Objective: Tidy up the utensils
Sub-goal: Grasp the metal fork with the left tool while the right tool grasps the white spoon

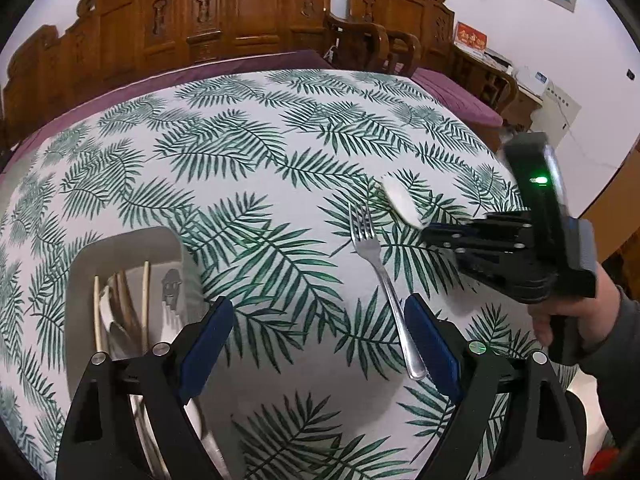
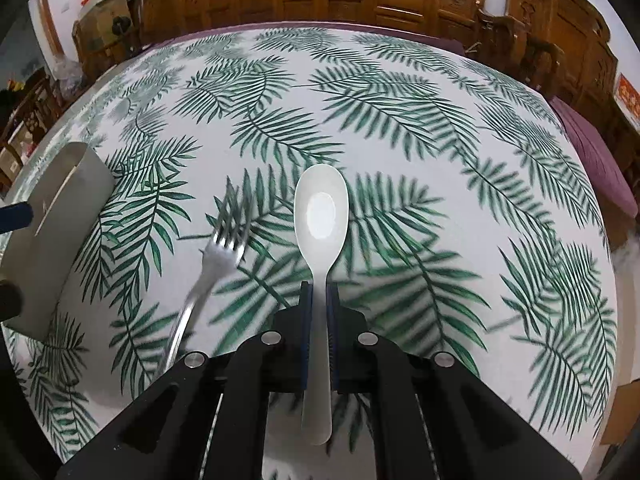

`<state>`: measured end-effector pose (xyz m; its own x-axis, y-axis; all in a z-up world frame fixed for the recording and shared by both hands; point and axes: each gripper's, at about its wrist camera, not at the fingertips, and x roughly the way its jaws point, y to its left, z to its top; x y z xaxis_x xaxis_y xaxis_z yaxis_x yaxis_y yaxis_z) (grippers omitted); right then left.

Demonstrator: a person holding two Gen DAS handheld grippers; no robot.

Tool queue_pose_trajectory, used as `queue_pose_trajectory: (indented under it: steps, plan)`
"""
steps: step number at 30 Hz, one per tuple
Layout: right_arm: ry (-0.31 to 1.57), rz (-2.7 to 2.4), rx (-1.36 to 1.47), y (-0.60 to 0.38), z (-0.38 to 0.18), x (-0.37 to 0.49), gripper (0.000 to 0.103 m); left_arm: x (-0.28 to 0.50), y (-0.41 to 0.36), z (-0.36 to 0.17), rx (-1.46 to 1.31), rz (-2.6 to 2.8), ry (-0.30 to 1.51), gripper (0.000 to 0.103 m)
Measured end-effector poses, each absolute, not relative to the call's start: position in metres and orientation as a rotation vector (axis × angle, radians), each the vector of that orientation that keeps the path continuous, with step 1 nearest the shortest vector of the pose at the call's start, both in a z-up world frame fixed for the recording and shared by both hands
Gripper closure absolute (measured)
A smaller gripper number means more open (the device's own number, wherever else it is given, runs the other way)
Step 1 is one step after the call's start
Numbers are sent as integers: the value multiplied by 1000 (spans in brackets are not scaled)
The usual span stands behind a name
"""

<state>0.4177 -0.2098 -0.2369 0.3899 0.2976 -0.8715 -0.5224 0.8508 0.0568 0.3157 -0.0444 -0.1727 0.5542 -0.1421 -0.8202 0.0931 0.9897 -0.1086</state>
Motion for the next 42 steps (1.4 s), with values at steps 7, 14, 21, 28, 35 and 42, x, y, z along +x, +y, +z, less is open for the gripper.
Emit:
queue_pose_trajectory:
  steps: [7,14,21,28,35,42]
  plan:
    - [1041,507,-209,-241,-236,401,95,331,-67,-189,-41,-157,1012,20]
    - [1026,495,-177,-259,-234,393,95,353,-93,-209,4,-193,1062,27]
    - [1024,494,-141,-267,-233,387,94,369,-105,-230,42,-204,1110,56]
    - [1023,490,-124,-269,-229,381,94,376,-114,-237,65,-190,1111,70]
    - [1029,504,-122,-265,-227,369,94,374,-115,-237,72,-187,1111,93]
    - [1035,521,-105,-256,-223,351,94,362,-105,-231,59,-192,1116,97]
